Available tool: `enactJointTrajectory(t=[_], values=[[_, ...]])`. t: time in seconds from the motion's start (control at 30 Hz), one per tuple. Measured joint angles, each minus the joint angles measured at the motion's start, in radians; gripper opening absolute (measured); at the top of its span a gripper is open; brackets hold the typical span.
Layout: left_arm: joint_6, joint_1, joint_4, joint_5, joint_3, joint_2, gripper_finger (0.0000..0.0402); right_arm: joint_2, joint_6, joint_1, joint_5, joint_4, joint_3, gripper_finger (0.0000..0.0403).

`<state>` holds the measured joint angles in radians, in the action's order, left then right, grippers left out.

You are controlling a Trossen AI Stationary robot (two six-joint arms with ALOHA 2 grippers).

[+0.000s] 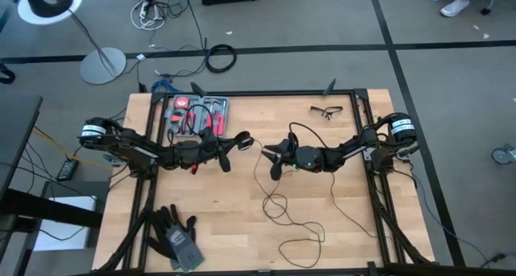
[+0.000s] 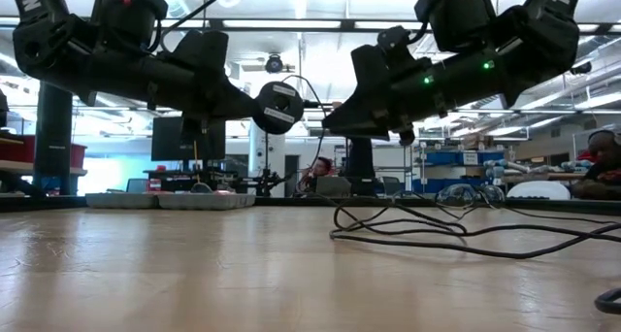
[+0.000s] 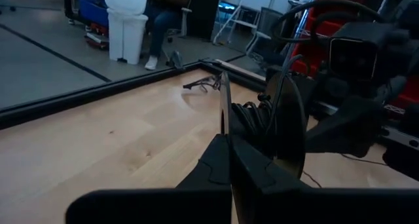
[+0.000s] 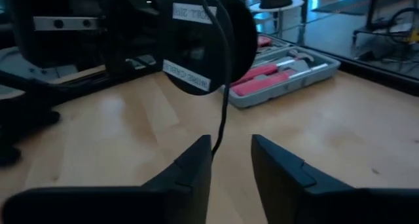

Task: Coil cords
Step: Coil the black wire on the black spool

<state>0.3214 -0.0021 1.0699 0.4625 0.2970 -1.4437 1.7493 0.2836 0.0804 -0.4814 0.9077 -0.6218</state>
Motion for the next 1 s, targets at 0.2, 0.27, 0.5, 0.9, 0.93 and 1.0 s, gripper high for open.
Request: enactJointTrajectory(t=[0.2,0.27,0.5,0.9,0.93,1.0], values=[[-0.001,0.0,0.003,-0.001,0.016,0.0,0.0,0.0,-0.003,-0.017,0.064,0.008,0.0,0.0012],[-0.004,0.0,0.002,-0.004,0.021,0.0,0.0,0.0,-0.013,-0.017,0.065,0.015,0.0,0.0008],[-0.004,0.0,0.01,-0.005,0.022,-0.001,0.0,0.0,0.003,-0.017,-0.02,-0.015,-0.001,0.0001],[0.024,0.0,0.049,-0.009,0.066,-0.003,0.0,0.001,-0.058,-0.018,-0.014,-0.494,-0.242,0.0001],[0.024,0.0,0.043,0.006,0.072,-0.003,0.0,0.001,-0.074,-0.018,-0.001,-0.494,-0.26,0.0001],[0.025,0.0,0.015,0.042,0.087,-0.003,0.0,0.001,-0.095,-0.018,0.022,-0.501,-0.288,0.0]])
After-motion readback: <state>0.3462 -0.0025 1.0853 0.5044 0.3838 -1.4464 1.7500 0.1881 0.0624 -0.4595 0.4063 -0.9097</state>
